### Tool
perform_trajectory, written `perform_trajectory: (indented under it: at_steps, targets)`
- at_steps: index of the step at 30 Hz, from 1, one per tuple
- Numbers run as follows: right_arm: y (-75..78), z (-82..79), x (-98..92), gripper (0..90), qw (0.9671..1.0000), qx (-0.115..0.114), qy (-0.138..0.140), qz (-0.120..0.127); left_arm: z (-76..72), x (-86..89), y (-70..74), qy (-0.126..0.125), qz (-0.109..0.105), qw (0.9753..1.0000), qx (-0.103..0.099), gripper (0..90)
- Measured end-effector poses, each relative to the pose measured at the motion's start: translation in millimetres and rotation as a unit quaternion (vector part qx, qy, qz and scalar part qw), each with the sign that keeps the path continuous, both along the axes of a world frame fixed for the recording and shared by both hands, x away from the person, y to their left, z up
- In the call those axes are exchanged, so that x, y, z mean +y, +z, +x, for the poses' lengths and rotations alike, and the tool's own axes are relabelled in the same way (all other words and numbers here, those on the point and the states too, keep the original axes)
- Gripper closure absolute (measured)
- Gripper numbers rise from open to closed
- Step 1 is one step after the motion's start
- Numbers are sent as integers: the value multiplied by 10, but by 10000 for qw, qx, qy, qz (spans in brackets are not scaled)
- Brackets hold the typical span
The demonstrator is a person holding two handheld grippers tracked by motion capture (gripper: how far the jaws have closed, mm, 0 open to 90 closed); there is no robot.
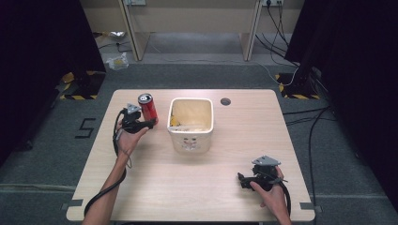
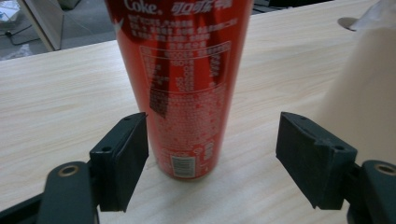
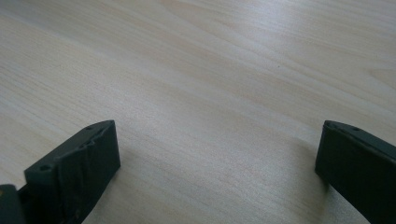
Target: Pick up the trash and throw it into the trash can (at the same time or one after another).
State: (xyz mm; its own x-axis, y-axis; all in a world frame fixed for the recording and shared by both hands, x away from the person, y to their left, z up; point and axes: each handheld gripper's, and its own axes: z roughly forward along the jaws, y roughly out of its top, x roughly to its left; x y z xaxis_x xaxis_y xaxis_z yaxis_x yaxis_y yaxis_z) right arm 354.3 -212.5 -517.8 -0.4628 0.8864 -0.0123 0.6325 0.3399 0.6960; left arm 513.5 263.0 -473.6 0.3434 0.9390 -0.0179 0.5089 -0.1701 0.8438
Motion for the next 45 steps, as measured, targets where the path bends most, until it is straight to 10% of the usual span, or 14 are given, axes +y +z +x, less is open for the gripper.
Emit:
perform_trajectory:
  at_steps: [28,45]
  targets:
    - [1,-1,3,0,10000,12,35,4,277,-30,-178,312,39,9994,-172,276]
    - [0,-2,5,0,10000,13,34,20,198,1,-161,228,133,9995,-174,348]
